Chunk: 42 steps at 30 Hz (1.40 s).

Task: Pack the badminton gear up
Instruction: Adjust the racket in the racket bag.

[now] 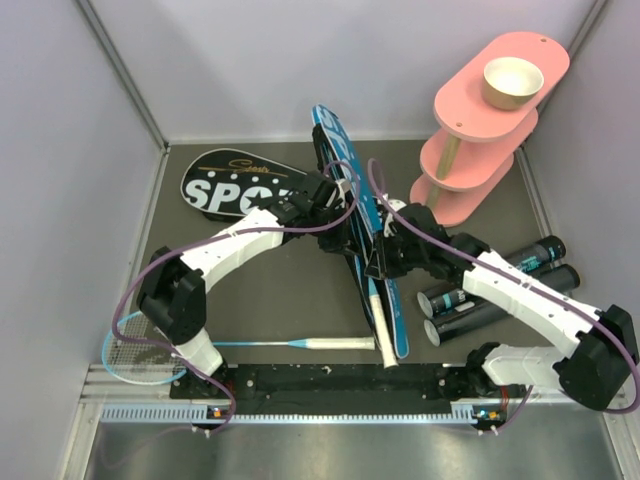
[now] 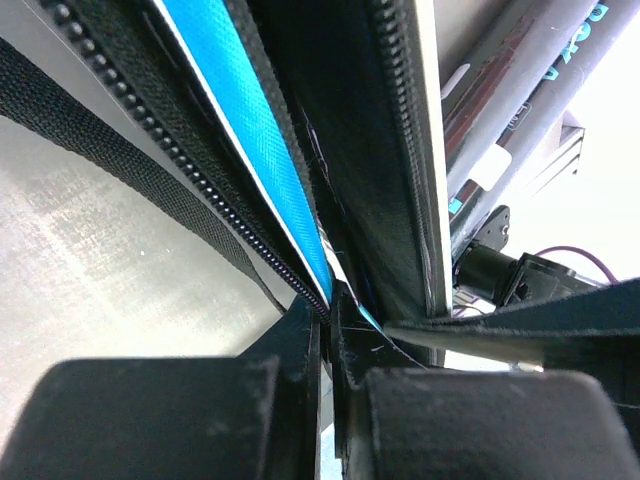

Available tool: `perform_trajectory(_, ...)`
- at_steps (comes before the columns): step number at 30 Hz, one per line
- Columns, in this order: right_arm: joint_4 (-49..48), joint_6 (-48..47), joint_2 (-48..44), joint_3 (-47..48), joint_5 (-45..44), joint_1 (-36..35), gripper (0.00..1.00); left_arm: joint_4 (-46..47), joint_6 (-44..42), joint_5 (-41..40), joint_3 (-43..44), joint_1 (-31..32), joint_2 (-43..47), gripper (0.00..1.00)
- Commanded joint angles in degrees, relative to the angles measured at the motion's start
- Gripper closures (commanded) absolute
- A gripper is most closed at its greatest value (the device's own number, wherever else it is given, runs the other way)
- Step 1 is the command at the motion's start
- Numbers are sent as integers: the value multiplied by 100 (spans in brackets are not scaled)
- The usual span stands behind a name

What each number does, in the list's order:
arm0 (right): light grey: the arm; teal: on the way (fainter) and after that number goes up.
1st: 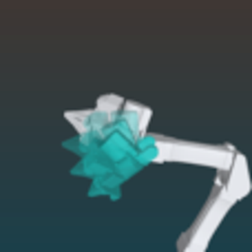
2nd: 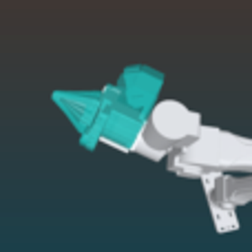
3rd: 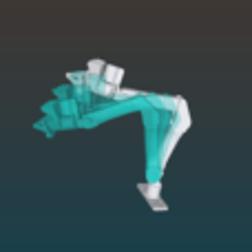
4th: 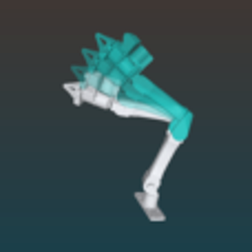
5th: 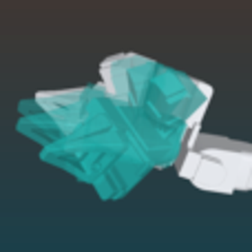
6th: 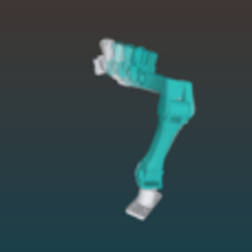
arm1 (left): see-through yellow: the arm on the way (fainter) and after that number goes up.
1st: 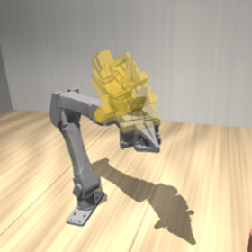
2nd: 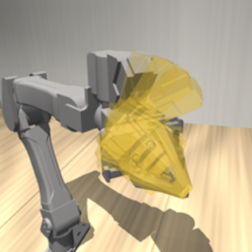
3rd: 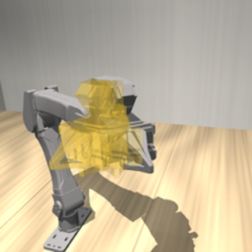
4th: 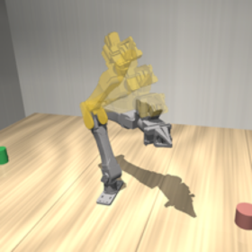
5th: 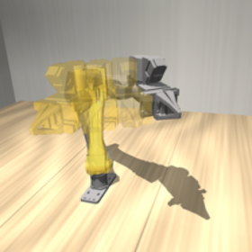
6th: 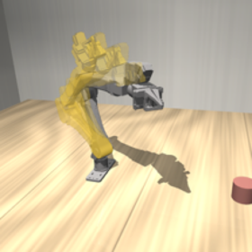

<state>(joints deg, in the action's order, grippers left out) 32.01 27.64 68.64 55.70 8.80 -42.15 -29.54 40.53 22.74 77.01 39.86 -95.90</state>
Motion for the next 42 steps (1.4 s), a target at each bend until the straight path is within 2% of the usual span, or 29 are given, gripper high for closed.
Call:
perform_trajectory(1,-230,5,-9,-217,-449,-65,76,194,-54,-33,428,48,379,100)
perform_trajectory(4,-248,66,70,-323,-616,-56,73,142,-63,-15,464,66,423,100)
perform_trajectory(14,-712,102,351,-516,-784,-65,71,97,-55,-59,420,145,423,100)
perform_trajectory(15,-818,119,413,-525,-635,-65,74,150,-37,-59,402,163,423,100)
perform_trajectory(16,-967,119,431,-551,-564,-56,90,176,-45,-77,341,172,423,100)
perform_trajectory(17,-1151,189,431,-543,-546,-65,99,194,-28,-77,323,198,405,100)
perform_trajectory(21,-1372,295,501,-201,-852,-65,100,212,-10,-42,201,251,335,100)
perform_trajectory(26,-1750,251,1071,125,-1293,23,100,229,-2,-7,68,338,370,100)
perform_trajectory(27,-2203,16,1272,64,-1415,31,100,229,-19,-15,33,356,431,100)
perform_trajectory(29,-2497,-214,1414,2,-1521,32,100,229,-28,-59,7,356,502,100)
perform_trajectory(33,-2481,-715,1652,-15,-1758,58,100,221,-63,-95,77,356,546,100)
perform_trajectory(34,-2402,-733,1539,-33,-1628,127,98,212,-63,-190,112,365,554,100)
perform_trajectory(35,-2305,-725,1434,-51,-1453,163,82,212,-63,-252,138,356,563,100)
perform_trajectory(37,-1963,-742,1013,-86,-578,251,67,133,-89,-471,278,339,511,100)
perform_trajectory(38,-1840,-812,454,-86,-320,251,52,80,-116,-681,314,339,485,100)
perform_trajectory(40,-1437,-1136,-59,-103,190,225,43,89,-168,-762,358,234,414,100)
perform_trajectory(41,-1382,-1329,-636,-173,297,164,33,176,-169,-702,358,181,388,100)
perform_trajectory(42,-1390,-1836,-894,-461,533,94,30,220,-203,-666,358,67,327,100)
